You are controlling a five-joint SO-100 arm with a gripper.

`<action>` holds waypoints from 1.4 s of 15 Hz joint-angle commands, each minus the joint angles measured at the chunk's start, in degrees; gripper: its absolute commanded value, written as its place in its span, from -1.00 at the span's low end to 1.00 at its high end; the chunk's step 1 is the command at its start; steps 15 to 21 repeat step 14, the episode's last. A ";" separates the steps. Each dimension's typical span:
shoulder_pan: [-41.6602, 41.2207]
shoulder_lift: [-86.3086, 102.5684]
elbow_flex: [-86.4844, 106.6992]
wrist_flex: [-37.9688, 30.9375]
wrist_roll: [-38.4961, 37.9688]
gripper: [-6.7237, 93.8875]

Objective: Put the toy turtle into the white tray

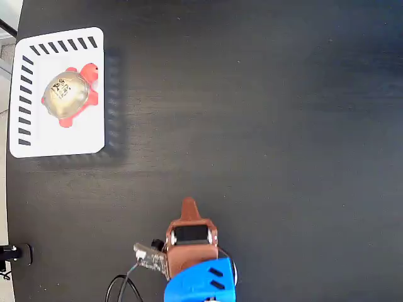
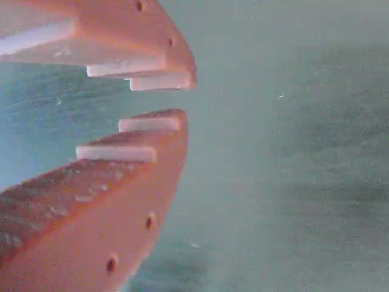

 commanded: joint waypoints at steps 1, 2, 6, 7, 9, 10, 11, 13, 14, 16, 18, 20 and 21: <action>-0.53 0.62 -0.26 1.14 0.35 -0.86; -0.62 0.62 -0.26 1.14 0.26 -0.86; -0.62 0.62 -0.26 1.05 -0.18 -0.86; -0.62 0.62 -0.26 1.05 -0.18 -0.86; -0.62 0.62 -0.26 1.05 -0.18 -0.86; -0.62 0.62 -0.26 1.05 -0.18 -0.86; -0.62 0.62 -0.26 1.05 -0.18 -0.86; -0.62 0.62 -0.26 1.05 -0.18 -0.86; -0.62 0.62 -0.26 1.05 -0.18 -0.86; -0.62 0.62 -0.26 1.05 -0.18 -0.86; -0.62 0.62 -0.26 1.05 -0.18 -0.86; -0.62 0.62 -0.26 1.05 -0.18 -0.86; -0.62 0.62 -0.26 1.05 -0.18 -0.86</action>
